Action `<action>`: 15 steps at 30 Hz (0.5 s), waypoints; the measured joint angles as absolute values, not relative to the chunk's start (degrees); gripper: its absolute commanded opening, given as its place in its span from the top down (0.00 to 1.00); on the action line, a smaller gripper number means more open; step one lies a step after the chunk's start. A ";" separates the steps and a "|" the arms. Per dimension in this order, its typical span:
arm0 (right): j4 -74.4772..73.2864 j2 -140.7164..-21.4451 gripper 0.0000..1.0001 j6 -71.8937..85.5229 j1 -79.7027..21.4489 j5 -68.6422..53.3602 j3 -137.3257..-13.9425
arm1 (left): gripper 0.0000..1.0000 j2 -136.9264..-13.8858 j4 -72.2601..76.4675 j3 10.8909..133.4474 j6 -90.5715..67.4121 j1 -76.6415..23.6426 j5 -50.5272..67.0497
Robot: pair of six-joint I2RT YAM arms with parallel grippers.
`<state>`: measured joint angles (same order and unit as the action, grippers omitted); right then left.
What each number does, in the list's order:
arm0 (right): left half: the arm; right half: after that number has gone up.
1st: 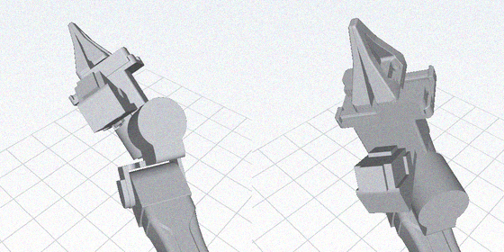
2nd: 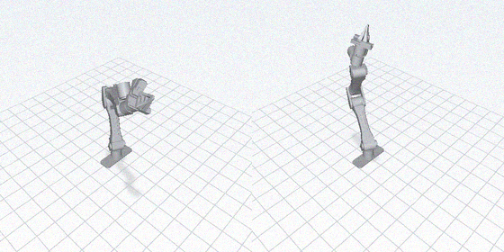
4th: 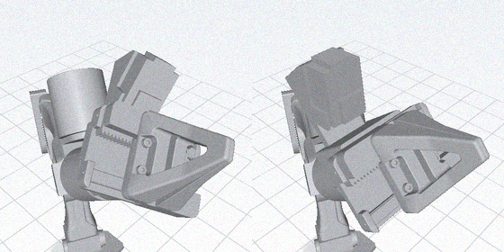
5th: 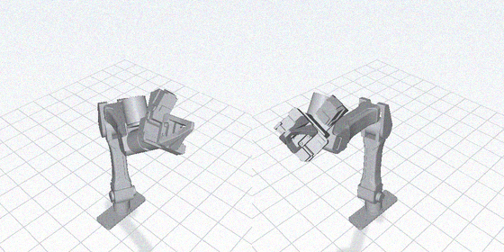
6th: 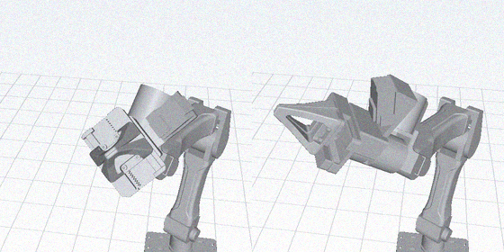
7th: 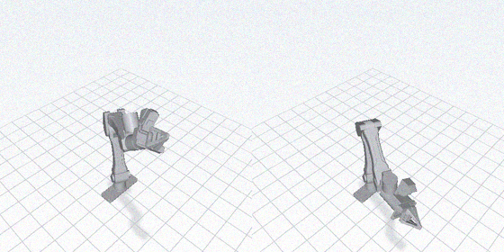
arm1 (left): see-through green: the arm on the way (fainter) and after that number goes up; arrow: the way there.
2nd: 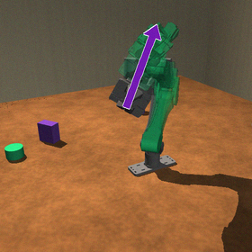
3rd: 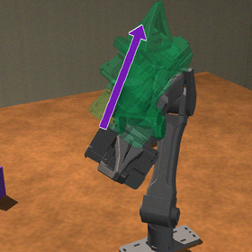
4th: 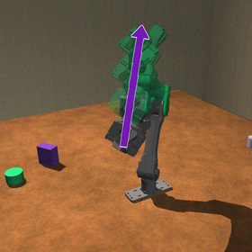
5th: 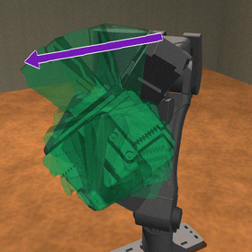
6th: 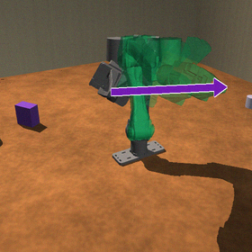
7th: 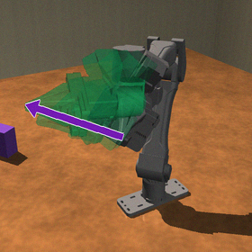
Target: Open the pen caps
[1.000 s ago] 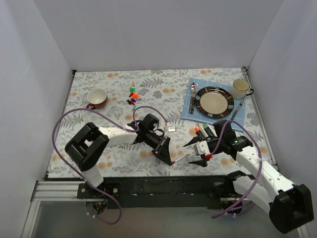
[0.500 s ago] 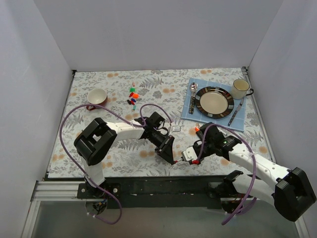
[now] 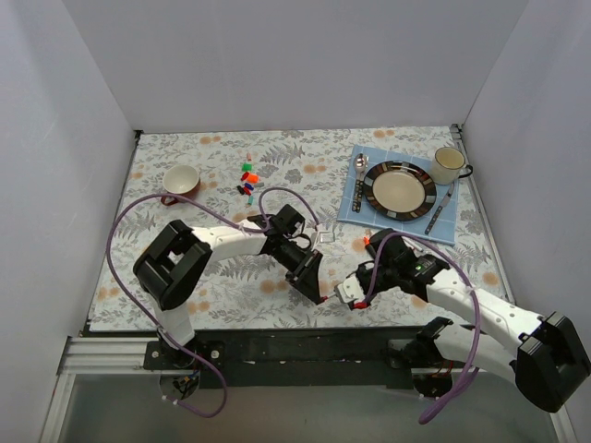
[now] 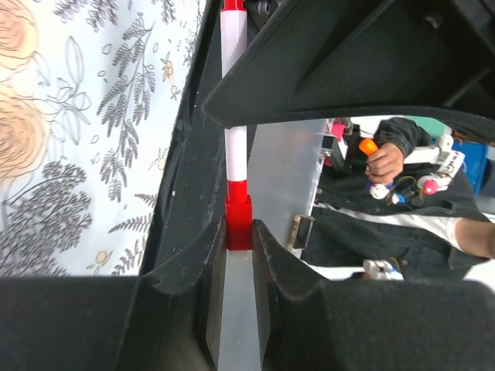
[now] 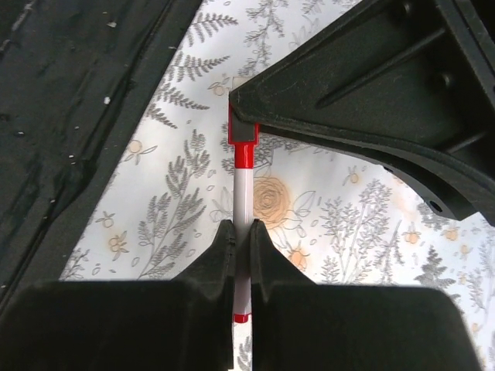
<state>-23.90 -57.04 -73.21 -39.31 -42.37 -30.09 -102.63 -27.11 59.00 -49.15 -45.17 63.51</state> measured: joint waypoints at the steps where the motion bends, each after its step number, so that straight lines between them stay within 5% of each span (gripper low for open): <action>1: -23.14 -56.99 0.99 -73.03 -39.40 -41.95 -30.09 | 1.00 -102.10 -27.49 58.98 -48.73 -44.71 63.11; 15: -16.05 -53.04 0.99 -72.51 -36.10 -42.19 -30.11 | 1.00 -93.10 -25.89 57.47 -46.74 -39.33 60.84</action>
<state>-16.05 -53.04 -72.51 -36.10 -42.19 -30.11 -93.10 -25.89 57.47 -46.74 -39.33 60.84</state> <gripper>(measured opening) 0.065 0.166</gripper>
